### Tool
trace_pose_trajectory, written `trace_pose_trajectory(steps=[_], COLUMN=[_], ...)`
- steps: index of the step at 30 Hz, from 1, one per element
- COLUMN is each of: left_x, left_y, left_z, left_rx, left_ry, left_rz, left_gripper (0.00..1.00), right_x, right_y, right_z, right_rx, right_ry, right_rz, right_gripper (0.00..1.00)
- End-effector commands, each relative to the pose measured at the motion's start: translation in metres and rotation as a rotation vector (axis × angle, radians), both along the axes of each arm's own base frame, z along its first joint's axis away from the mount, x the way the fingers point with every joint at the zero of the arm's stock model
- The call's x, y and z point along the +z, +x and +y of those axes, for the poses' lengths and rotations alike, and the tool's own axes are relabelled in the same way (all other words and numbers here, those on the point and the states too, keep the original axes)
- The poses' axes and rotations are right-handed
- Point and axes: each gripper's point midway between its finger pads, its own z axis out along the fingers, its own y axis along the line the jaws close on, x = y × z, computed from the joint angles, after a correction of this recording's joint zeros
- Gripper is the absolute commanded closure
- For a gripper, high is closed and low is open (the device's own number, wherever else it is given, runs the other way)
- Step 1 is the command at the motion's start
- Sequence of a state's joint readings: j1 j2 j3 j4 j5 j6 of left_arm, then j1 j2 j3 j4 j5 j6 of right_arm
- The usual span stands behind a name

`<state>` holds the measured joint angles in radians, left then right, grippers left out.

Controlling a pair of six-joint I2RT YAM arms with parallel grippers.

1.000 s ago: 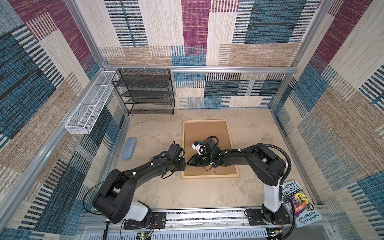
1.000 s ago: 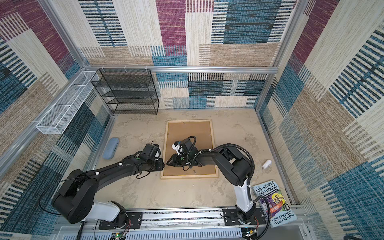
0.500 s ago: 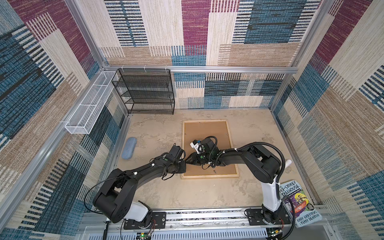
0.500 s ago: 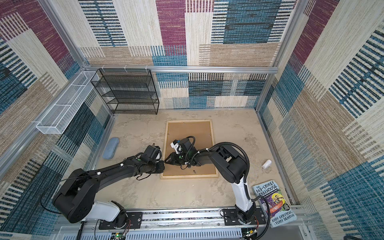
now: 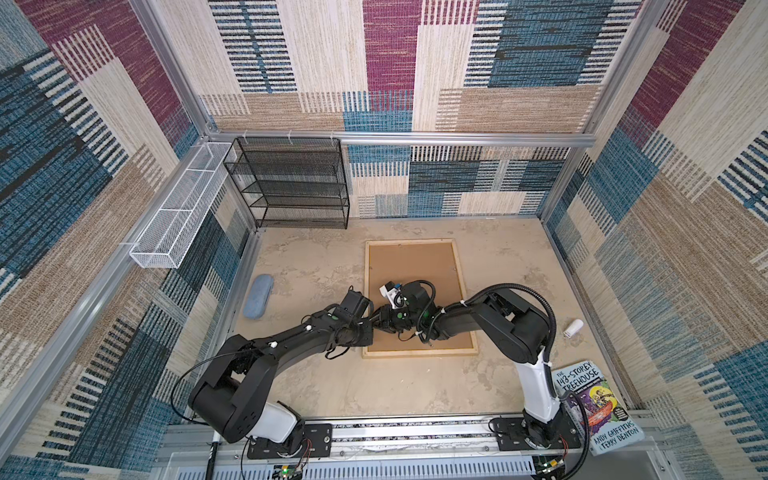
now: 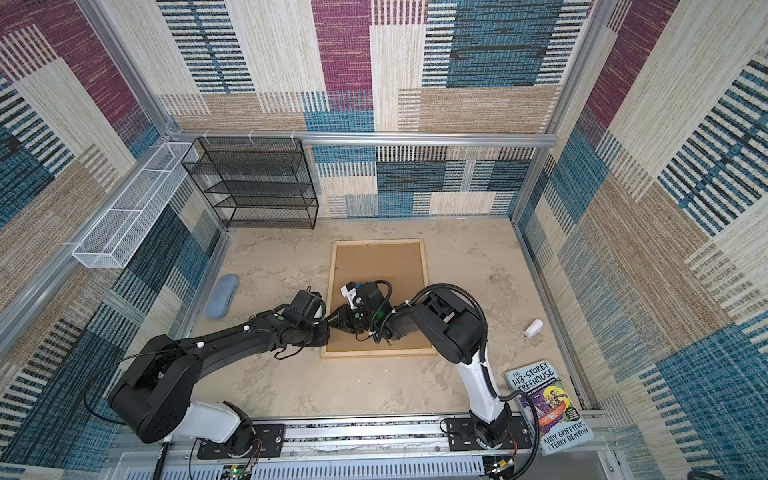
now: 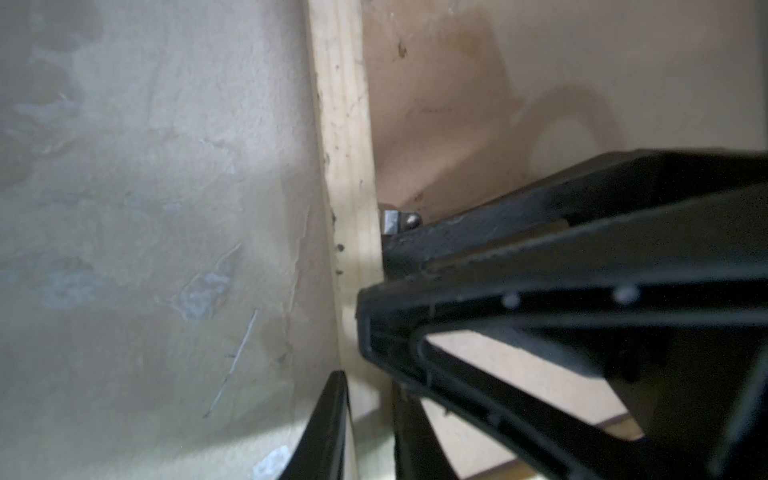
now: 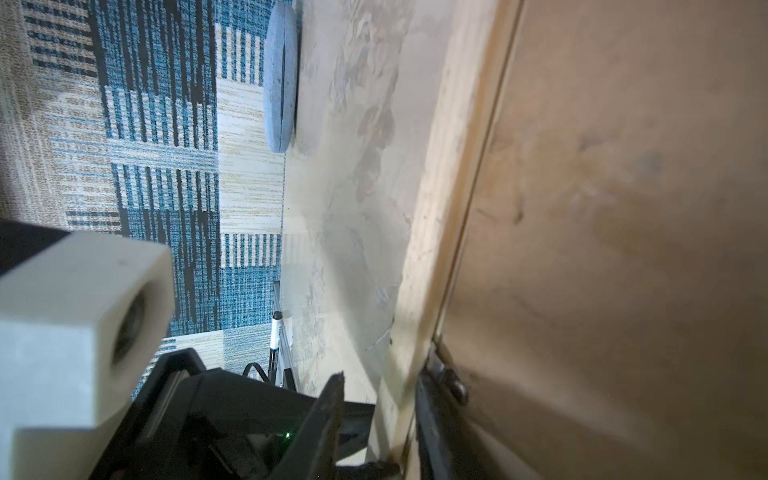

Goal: Put the photo into the frame

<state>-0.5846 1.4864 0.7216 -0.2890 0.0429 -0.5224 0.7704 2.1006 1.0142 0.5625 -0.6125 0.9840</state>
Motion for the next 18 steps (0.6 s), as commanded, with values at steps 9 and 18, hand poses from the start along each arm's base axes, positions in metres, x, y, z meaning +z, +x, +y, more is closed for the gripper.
trace_pose_trajectory(steps=[9,18], left_x=[-0.002,-0.002], left_y=[-0.006,-0.005], left_z=[0.001,0.001], left_rx=[-0.034,-0.032], left_ry=[0.014,0.016], left_rz=[0.009,0.005], left_gripper=[0.78,0.78], right_x=[0.008,0.012], right_y=[0.004,0.013], right_z=[-0.012,-0.02], right_rx=[-0.065,-0.086], right_ry=[-0.059,-0.142], right_rz=[-0.045,-0.11], right_gripper=[0.68,0.67])
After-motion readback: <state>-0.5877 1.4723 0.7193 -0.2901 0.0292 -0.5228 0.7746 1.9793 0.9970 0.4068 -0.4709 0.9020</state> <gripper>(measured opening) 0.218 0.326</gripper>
